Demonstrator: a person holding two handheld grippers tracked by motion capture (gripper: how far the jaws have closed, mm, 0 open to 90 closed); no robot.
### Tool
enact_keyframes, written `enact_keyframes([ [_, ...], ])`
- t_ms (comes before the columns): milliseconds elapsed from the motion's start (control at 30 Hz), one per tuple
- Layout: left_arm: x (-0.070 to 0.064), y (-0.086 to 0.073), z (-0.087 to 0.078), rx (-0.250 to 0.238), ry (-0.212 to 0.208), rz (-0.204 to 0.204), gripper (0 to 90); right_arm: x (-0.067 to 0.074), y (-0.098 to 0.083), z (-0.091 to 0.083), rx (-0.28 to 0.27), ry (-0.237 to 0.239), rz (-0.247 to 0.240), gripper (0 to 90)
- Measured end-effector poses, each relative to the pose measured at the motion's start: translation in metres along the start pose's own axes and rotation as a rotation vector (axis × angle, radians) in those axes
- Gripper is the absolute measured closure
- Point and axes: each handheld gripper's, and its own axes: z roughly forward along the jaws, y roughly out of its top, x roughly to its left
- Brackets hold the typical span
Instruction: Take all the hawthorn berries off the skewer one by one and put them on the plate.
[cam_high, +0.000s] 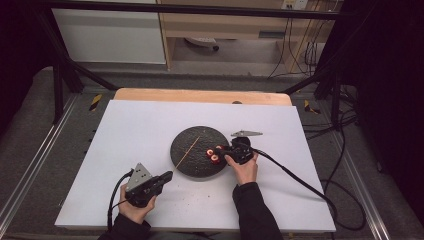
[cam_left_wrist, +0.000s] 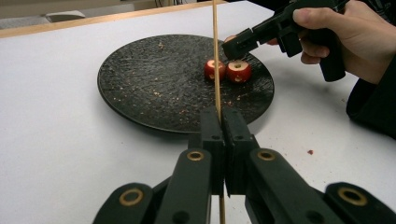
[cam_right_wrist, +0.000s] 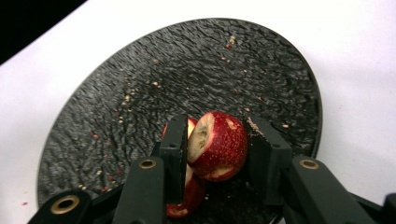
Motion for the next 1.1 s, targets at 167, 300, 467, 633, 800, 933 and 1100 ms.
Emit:
enact_keyframes([
  [167, 0.000, 0.000, 0.000, 0.001, 0.001, 0.000, 88.3, -0.001, -0.001, 0.003, 0.005, -0.010, -0.001, 61.0],
  [300, 0.001, 0.000, 0.000, 0.002, 0.002, -0.003, 88.3, -0.001, 0.002, -0.002, -0.009, -0.010, -0.008, 57.3],
  [467, 0.002, 0.000, 0.000, 0.003, 0.004, -0.006, 88.3, 0.001, 0.004, -0.018, -0.042, 0.003, -0.025, 51.3],
  [633, 0.002, 0.001, 0.000, 0.003, 0.006, -0.001, 88.3, 0.004, 0.000, -0.035, -0.031, 0.032, -0.070, 39.3],
  [800, 0.003, 0.003, 0.000, 0.007, 0.009, -0.005, 88.3, 0.004, -0.014, -0.054, -0.034, 0.042, -0.115, 22.3],
  [933, 0.004, 0.004, 0.001, 0.014, 0.009, -0.008, 88.3, -0.001, -0.026, -0.064, -0.040, 0.024, -0.142, 12.9],
  [1100, 0.004, 0.007, 0.003, 0.022, 0.010, -0.012, 88.3, -0.010, -0.041, -0.073, -0.035, -0.002, -0.175, 6.7],
])
